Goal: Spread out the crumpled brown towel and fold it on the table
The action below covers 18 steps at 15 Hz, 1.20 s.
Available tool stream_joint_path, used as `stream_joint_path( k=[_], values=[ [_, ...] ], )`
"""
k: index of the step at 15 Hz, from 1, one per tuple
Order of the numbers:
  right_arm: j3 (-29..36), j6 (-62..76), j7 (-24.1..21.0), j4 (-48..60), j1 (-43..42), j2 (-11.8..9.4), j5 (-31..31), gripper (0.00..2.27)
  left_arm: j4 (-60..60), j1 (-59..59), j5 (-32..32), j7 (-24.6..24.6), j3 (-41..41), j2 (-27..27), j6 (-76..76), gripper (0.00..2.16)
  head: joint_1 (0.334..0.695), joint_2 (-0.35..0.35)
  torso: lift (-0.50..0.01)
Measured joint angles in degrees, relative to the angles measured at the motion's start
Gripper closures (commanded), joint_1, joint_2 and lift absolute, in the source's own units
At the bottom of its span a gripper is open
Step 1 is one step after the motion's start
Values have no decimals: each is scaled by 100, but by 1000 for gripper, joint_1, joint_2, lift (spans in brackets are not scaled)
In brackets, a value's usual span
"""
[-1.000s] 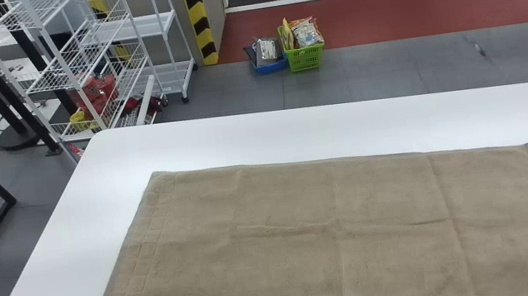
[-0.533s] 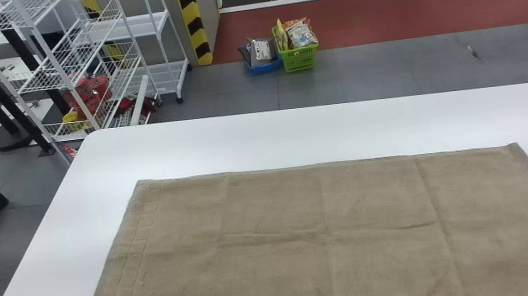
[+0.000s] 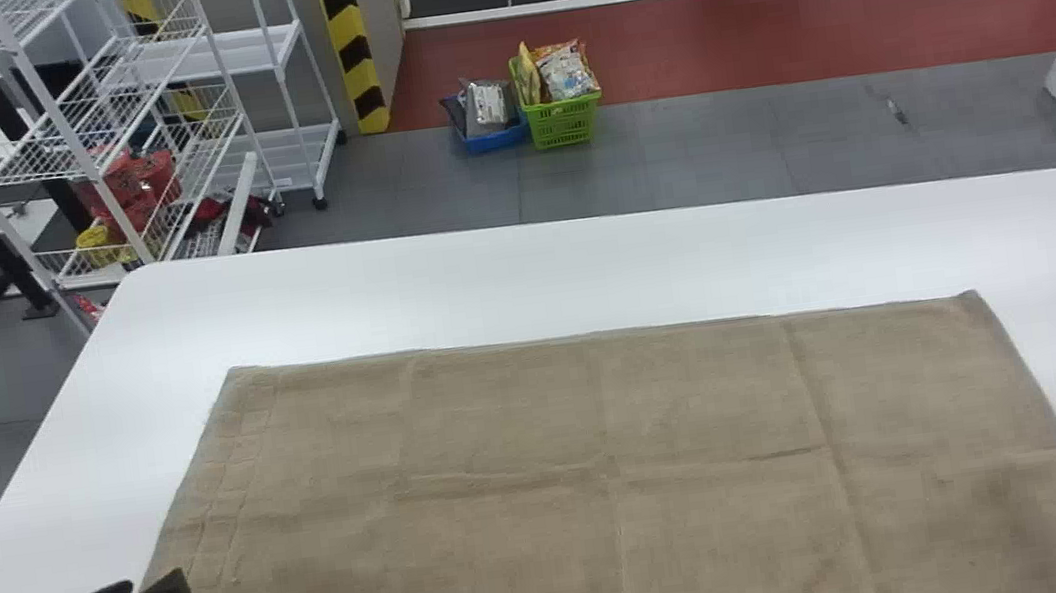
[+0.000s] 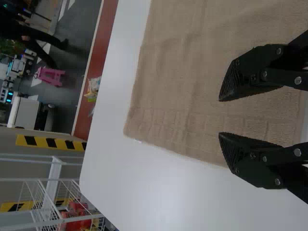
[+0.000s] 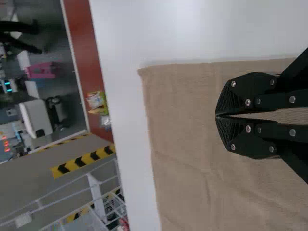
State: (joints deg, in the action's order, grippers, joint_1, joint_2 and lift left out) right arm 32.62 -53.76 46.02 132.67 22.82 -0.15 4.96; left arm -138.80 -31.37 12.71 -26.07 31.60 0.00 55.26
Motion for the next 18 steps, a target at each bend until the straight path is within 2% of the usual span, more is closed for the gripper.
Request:
stream_joint_path(
  k=[1,4,7,10,14,18],
  values=[
    [32,288,77,-235,-321,-2,8,441,159,303,-95,-85,-28,1,-7,46,695,31,-127],
    [39,792,169,-957,-1197,-54,-95,421,710,1210,-557,-253,-211,28,-20,46,695,17,-127],
    [-126,1356,222,-1994,-1972,-287,-263,373,1596,2158,-1235,-237,-659,107,-356,60,695,1,-127],
    [-297,1683,655,-3142,-2662,-610,-324,373,2760,3043,-1946,161,-1177,164,-988,70,695,5,-127],
    [-481,1682,1160,-4308,-3334,-930,-621,377,4078,3803,-2219,752,-1590,209,-1894,87,695,-1,-127],
    [-571,1586,1651,-5005,-3753,-1184,-887,380,4556,4037,-2524,723,-1771,340,-2055,90,695,-4,-127]
  ],
)
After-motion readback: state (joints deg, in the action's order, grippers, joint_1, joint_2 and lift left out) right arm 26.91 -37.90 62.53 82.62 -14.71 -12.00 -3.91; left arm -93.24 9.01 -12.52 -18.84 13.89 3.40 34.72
